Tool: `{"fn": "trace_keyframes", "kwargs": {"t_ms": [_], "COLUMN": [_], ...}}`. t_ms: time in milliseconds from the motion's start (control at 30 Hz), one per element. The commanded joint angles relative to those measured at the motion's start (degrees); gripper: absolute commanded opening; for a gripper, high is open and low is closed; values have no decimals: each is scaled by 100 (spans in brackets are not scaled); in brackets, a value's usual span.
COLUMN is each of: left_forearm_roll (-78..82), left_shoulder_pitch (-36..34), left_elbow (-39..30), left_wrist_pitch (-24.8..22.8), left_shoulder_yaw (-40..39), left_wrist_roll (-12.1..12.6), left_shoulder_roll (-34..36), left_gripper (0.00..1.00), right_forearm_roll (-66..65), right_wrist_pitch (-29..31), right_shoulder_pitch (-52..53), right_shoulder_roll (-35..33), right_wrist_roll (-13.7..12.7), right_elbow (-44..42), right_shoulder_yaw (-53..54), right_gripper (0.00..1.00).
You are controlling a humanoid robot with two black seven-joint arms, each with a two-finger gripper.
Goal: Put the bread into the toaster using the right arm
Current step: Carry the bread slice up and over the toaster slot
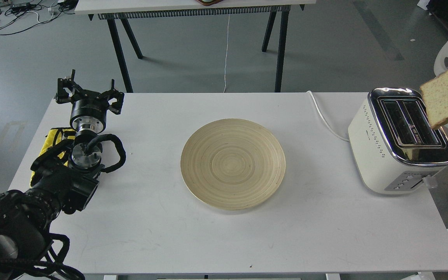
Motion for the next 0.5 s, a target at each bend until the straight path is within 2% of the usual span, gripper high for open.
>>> {"fn": "trace_keyframes", "kwargs": {"t_ms": [0, 467], "left_forearm_roll": [0, 0], "left_shoulder_pitch": [-4, -4], "left_elbow": [0, 0], "left_wrist_pitch": [0, 0], "left_shoulder_yaw": [0, 0], "left_wrist_roll": [0, 0], "left_shoulder_roll": [1, 1], "left_gripper": [100, 100], "right_forearm_roll": [-20, -12], "right_wrist_pitch": [0, 0], "right_shoulder_pitch": [2, 20], "right_shoulder_roll": [89, 326], "right_wrist_roll": [1, -8], "right_elbow": [-11, 24], "right_shoulder_yaw": [-32, -23], "right_gripper": [6, 6]}}
